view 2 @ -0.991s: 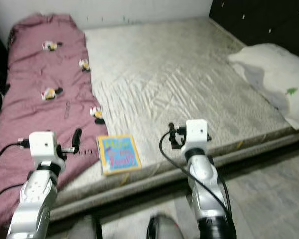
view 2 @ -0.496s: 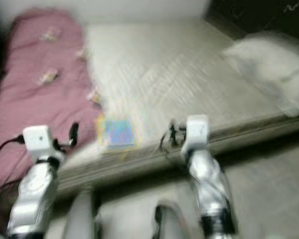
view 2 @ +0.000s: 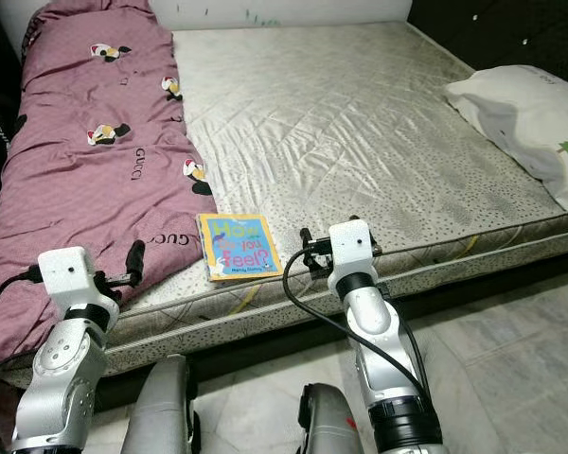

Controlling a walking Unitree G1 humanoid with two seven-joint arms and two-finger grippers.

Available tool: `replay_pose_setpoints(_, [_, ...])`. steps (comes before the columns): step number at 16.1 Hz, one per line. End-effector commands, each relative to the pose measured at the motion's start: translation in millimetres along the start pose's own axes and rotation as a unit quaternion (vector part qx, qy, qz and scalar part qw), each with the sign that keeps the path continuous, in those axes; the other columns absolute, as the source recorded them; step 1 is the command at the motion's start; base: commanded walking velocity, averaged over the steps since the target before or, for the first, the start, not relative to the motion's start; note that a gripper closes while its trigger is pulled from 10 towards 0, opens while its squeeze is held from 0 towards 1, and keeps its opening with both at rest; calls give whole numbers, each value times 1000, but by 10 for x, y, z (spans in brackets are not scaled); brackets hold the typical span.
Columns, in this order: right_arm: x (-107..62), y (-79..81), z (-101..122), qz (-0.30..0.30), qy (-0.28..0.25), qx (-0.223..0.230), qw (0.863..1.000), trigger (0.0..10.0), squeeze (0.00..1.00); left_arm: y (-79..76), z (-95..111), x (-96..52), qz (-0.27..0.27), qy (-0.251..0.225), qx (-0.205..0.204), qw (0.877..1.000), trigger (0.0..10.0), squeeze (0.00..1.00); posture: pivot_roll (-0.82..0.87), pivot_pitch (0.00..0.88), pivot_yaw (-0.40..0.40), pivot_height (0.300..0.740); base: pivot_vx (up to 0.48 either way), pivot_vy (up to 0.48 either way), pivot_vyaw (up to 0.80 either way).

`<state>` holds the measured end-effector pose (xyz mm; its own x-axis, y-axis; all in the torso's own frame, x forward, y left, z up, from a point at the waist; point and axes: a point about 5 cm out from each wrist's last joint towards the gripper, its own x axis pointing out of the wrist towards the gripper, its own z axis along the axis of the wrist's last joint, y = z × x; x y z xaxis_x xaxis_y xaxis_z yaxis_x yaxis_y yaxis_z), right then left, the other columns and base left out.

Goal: Clean up the room

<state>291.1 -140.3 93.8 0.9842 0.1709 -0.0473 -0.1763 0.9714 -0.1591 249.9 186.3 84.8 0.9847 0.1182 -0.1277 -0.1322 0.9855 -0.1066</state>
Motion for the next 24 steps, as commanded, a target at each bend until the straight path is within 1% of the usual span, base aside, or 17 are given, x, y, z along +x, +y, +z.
replay_pose_setpoints(1, [-1, -38, 14, -3, -5, 1, 1000, 10000, 0, -32, 24, 3, -10, -2, 1, 1000, 10000, 0, -19, 61, -38, 636, 311, 0, 0])
replay_pose_setpoints(8, [14, -2, 42, 15, -13, 0, 1000, 10000, 0, -53, 7, 18, -14, -1, 1, 1000, 10000, 0, -20, 56, -40, 636, 325, 0, 0])
replay_pose_setpoints(12, [11, -14, 30, 10, -10, 1, 1000, 10000, 0, -52, -10, 18, -14, 3, 3, 1000, 10000, 0, -21, 56, -39, 636, 316, 0, 0])
replay_pose_setpoints(15, [0, -19, 25, 11, -10, 1, 1000, 10000, 0, -72, -29, 18, -13, 10, 5, 1000, 10000, 0, -24, 60, -39, 636, 0, 0, 0])
replay_pose_setpoints(17, [-7, -5, 10, 17, -6, 6, 1000, 10000, 0, -58, -92, 28, 0, 28, 5, 1000, 10000, 0, -23, 63, -40, 636, 0, 0, 0])
replay_pose_setpoints(18, [-10, 5, 5, 19, -4, 11, 1000, 10000, 0, -29, -118, 43, 7, 35, 6, 999, 10000, 0, -24, 64, -40, 631, 0, 0, 0])
replay_pose_setpoints(20, [-15, 11, 9, 21, -6, 13, 1000, 10000, 0, 13, -108, 55, 17, 34, 5, 999, 10000, 0, -23, 65, -41, 611, 0, 0, 0])
replay_pose_setpoints(22, [-27, 0, -24, 18, 2, 13, 1000, 10000, 0, 26, -98, 52, 25, 31, 7, 999, 10000, 0, -23, 66, -42, 581, 0, 0, 0])
replay_pose_setpoints(24, [-41, 11, -58, 18, 9, 16, 1000, 10000, 0, 46, -106, 51, 46, 35, 10, 998, 10000, 0, -22, 67, -42, 576, 0, 0, 0])
